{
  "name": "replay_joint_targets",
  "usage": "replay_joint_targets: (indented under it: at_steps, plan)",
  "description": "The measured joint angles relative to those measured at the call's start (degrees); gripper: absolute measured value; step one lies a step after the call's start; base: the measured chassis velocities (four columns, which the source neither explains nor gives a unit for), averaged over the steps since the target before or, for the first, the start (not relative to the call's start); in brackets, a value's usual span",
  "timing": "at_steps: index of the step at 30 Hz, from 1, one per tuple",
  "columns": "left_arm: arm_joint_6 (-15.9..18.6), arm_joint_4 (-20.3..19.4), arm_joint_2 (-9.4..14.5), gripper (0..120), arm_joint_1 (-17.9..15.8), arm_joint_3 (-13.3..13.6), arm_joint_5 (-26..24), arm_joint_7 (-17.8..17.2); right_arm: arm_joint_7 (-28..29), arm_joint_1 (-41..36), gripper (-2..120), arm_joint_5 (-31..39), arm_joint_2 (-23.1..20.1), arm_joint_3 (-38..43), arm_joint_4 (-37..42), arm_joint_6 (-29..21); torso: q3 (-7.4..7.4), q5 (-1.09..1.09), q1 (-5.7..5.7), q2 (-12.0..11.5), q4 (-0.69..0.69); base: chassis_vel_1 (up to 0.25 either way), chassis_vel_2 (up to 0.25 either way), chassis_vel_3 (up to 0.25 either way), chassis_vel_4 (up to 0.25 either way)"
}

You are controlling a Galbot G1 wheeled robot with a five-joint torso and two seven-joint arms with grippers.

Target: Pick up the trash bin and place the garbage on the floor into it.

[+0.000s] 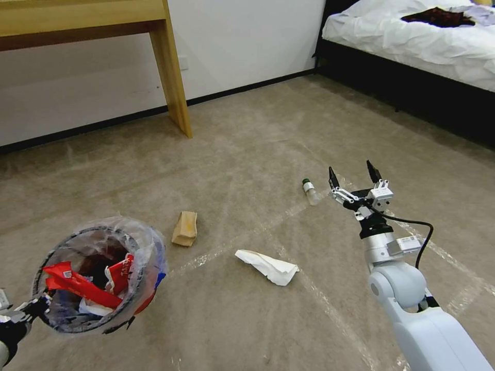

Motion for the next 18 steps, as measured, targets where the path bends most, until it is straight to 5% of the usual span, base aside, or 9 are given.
replay_joint_targets:
  at_steps: [18]
  plan:
    - [0.0,-0.2,0.2,2,0.2,-0.1,0.0,0.1,0.0,-0.3,100,-0.1,-0.2,0.1,0.1,0.0,-0.01,0.0,-0.01,0.0,0.0,-0.007,0.007,0.009,-0.006]
